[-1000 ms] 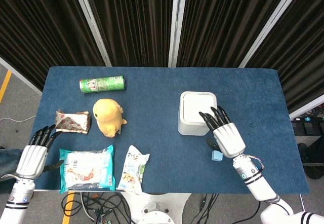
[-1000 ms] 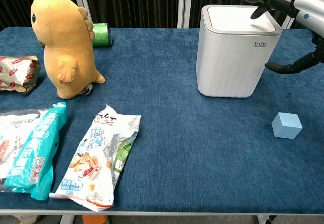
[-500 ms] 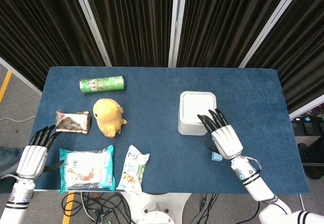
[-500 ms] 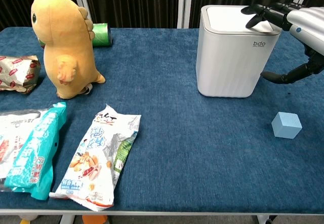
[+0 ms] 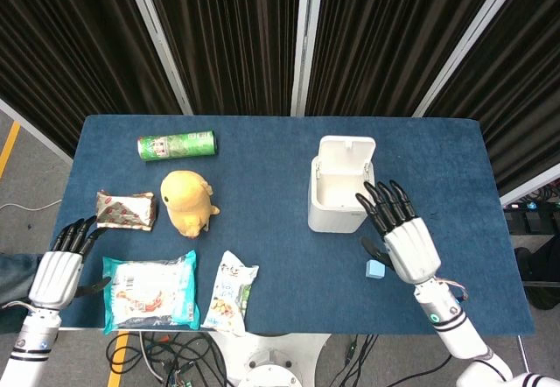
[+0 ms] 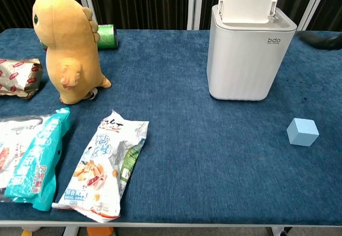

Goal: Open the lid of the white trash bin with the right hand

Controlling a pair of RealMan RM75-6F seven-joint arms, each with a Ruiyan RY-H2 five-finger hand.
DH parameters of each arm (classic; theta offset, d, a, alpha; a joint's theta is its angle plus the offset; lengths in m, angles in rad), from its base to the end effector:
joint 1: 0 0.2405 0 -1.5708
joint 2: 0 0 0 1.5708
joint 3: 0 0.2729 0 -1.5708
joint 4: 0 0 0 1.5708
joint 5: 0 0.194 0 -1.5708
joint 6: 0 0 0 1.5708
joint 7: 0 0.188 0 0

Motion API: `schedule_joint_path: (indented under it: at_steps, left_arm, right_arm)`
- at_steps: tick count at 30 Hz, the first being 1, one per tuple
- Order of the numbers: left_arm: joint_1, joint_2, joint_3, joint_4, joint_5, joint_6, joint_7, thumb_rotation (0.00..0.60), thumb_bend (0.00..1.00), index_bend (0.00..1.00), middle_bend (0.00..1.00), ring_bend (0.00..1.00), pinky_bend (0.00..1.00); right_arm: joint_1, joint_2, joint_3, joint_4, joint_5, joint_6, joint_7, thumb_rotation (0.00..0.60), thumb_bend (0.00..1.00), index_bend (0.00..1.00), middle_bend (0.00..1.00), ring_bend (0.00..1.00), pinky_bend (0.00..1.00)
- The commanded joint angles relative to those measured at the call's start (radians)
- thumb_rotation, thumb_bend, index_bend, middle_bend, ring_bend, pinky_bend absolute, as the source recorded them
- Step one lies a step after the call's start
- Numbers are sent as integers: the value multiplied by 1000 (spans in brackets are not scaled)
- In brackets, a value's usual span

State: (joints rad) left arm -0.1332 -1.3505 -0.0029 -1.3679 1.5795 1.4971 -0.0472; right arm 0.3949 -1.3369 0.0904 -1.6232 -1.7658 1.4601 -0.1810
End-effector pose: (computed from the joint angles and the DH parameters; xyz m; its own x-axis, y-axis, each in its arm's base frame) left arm -0.3220 0.2329 0.1105 0.3729 0.0218 0.9276 0.9212 -0.1282 -0.3673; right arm -0.1666 -0.2880 0.1029 0.3361 0.1592 0.9283 -0.7628 -0.5321 0.3674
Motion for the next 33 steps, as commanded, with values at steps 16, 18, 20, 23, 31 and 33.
schedule_joint_path:
  at_steps: [16,18,20,23,31,33]
  left_arm:
    - [6,-6,-2,16,-16,-3,-10,600,40,153,44,0,87]
    - [7,-7,-2,21,-15,-1,-16,600,40,153,44,0,87]
    - [8,-8,-4,26,-16,0,-22,600,39,153,44,0,87]
    - [12,-8,-7,30,-22,5,-28,600,40,153,44,0,87]
    - [18,-9,-8,48,-37,-1,-43,600,40,153,44,0,87]
    - [18,-11,-9,53,-37,-2,-49,600,40,153,44,0,87]
  right_arm:
    - [-98,93,-196,25,151,-248,8,600,235,0,170,35,0]
    - [-88,85,-190,25,176,-285,-6,600,235,0,171,35,3]
    - [-74,70,-182,30,200,-322,-2,600,235,0,170,35,24]
    - [-51,51,-171,36,219,-368,14,600,235,0,171,43,100]
    - [-10,5,-142,52,255,-429,-17,600,238,43,208,196,383]
    - [-5,0,-135,45,274,-440,-44,600,251,133,262,282,498]
